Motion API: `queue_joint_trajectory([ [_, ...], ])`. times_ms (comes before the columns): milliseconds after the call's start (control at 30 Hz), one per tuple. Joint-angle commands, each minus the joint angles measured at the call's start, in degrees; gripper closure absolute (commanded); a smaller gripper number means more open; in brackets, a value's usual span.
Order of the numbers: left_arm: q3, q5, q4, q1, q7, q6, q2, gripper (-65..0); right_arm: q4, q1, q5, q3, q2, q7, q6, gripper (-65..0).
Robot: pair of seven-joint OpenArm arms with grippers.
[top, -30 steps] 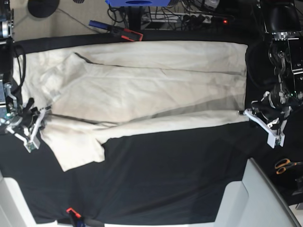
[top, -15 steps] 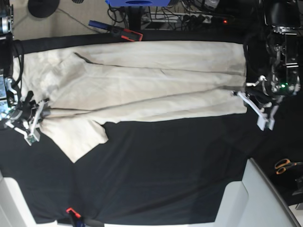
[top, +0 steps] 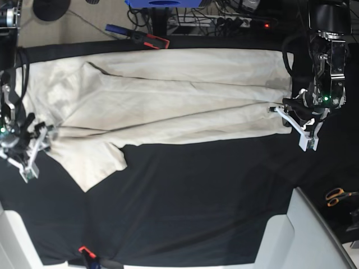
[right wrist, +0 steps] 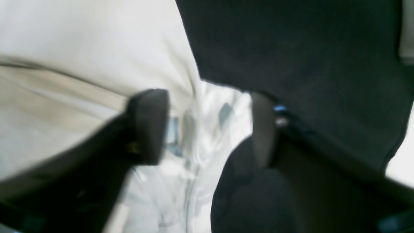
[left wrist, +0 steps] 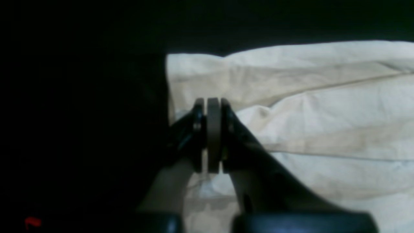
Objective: Fold the T-shirt properly
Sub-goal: 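Release and move the right gripper to grasp the sleeve edge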
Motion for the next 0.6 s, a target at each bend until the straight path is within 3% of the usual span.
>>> queue_joint_trajectory([
  [0, -0.29, -0.08, 0.75, -0.57, -0.98, 0.32, -0.93, 0.0, 1.22, 2.69, 0.40, -0.21, 0.64, 0.03, -0.17, -46.5],
  [100, -0.29, -0.08, 0.75, -0.57, -1.07, 0.32, -0.85, 0.0, -3.35, 8.14, 0.40, -2.76, -1.03, 0.03, 2.29, -55.8],
  [233, -0.64, -0.08, 0.75, -0.57, -1.07, 0.32, -0.85, 0.0, -16.19, 16.50, 0.40, -2.76, -3.49, 2.23, 5.72, -53.3],
  [567, -0.73, -0.08, 0.75, -0.39, -1.07, 0.32, -0.85, 0.0, -49.68, 29.15, 0.40, -3.12, -3.40, 21.48, 5.81, -53.1],
])
